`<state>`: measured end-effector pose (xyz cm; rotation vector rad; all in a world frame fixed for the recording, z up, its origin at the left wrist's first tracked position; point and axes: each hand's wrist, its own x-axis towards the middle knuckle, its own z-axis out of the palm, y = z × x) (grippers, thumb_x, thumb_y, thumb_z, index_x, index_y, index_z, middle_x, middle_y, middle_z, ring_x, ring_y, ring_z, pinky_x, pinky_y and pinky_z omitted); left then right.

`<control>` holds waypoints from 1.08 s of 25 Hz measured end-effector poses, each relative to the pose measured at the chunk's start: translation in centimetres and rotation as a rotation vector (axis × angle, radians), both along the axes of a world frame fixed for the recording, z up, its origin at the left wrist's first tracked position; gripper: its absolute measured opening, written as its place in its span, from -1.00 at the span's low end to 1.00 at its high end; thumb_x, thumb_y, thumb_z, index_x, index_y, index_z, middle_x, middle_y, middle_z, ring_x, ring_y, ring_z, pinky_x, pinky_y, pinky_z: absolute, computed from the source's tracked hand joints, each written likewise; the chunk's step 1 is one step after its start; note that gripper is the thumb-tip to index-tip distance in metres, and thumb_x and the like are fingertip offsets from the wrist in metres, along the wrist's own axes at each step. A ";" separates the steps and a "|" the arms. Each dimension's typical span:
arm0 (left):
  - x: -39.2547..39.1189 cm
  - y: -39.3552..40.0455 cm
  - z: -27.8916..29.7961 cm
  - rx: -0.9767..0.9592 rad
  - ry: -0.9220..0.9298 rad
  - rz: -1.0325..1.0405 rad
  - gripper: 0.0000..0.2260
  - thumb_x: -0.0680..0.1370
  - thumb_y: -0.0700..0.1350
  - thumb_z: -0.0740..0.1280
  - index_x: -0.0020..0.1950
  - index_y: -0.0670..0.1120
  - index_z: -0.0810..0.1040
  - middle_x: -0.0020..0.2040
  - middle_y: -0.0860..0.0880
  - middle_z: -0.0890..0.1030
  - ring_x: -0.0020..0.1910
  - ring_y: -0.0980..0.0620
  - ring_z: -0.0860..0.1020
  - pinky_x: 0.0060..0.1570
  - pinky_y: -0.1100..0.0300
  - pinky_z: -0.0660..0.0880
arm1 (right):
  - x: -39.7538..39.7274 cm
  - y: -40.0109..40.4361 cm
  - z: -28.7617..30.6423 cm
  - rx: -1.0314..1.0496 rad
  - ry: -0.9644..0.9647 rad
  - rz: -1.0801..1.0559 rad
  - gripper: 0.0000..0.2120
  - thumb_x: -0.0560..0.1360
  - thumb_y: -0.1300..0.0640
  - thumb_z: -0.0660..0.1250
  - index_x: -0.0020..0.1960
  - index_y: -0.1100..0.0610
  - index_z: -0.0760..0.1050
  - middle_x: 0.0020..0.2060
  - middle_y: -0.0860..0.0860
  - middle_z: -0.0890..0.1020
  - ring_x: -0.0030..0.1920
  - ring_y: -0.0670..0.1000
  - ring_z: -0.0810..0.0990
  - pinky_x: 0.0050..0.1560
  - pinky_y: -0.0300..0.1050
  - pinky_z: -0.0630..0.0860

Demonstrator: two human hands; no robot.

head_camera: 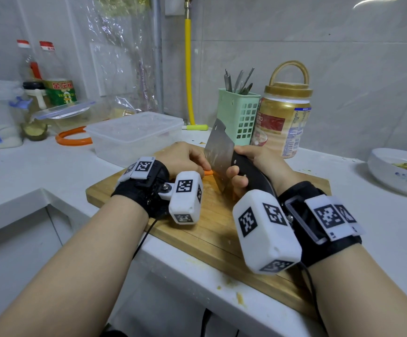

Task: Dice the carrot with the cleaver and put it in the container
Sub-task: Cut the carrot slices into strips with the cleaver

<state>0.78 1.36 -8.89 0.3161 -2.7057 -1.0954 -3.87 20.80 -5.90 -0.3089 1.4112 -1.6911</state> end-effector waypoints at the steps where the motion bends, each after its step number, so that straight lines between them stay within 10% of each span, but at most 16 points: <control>1: 0.0 0.0 0.0 0.003 0.015 0.005 -0.86 0.34 -0.18 0.50 -0.22 0.08 0.69 -0.30 0.11 0.62 -0.18 0.07 0.58 0.10 -0.06 0.56 | 0.0 0.1 -0.1 -0.007 -0.001 -0.001 -0.82 0.61 0.02 0.15 -0.06 0.12 0.28 -0.46 0.04 0.37 -0.67 -0.05 0.31 -0.60 -0.38 0.26; 9: 0.1 0.1 0.0 0.012 0.047 -0.009 -0.79 0.40 -0.24 0.52 -0.26 0.08 0.67 -0.34 0.26 0.64 -0.24 0.28 0.57 0.00 0.22 0.52 | -0.4 0.6 -0.5 -0.099 -0.051 0.010 -0.78 0.61 0.00 0.13 -0.12 0.12 0.30 -0.49 0.02 0.37 -0.67 -0.06 0.30 -0.54 -0.38 0.20; 27: -0.2 -0.5 -0.3 0.019 0.024 0.002 -0.82 0.40 -0.18 0.53 -0.24 0.12 0.71 -0.16 0.05 0.71 -0.03 0.01 0.65 0.17 -0.07 0.54 | 0.3 0.2 -0.5 -0.081 0.022 0.028 -0.80 0.61 0.01 0.15 -0.06 0.14 0.34 -0.48 0.05 0.37 -0.66 -0.04 0.30 -0.57 -0.36 0.24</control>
